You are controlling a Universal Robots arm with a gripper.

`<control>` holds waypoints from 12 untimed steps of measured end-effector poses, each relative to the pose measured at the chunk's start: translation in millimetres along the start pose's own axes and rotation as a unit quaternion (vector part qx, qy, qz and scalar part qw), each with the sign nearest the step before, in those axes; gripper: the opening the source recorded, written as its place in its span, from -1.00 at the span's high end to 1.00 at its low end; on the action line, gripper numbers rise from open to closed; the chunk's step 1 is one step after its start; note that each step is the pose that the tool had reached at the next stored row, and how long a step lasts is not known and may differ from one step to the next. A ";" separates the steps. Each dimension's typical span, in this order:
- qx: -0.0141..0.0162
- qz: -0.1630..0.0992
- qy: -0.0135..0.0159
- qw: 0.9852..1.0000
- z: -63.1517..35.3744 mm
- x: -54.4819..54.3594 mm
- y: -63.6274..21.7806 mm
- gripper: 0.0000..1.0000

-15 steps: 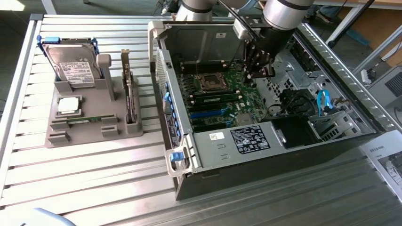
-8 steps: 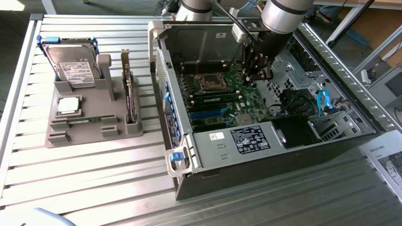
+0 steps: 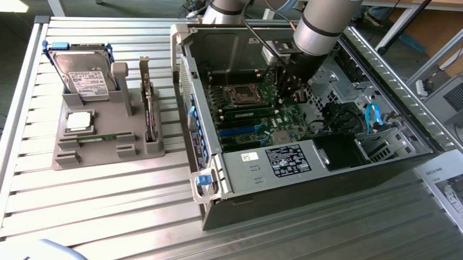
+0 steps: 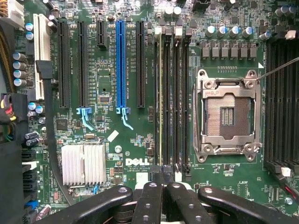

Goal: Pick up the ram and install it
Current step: 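Press down the ram until it locks into place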

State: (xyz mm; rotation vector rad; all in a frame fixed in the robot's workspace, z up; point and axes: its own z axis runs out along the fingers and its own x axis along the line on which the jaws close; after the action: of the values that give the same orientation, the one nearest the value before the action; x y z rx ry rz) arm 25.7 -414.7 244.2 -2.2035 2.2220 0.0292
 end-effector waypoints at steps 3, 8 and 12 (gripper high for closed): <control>0.000 0.000 0.000 1.000 2.8 0.1 0.0 0.80; 0.000 0.000 0.000 1.000 3.7 0.0 -0.5 0.80; 0.000 0.000 0.000 1.000 5.2 0.1 -0.5 0.80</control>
State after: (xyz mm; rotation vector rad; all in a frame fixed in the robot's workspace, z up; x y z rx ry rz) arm 26.2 -414.8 239.0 -2.2036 2.2221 0.0290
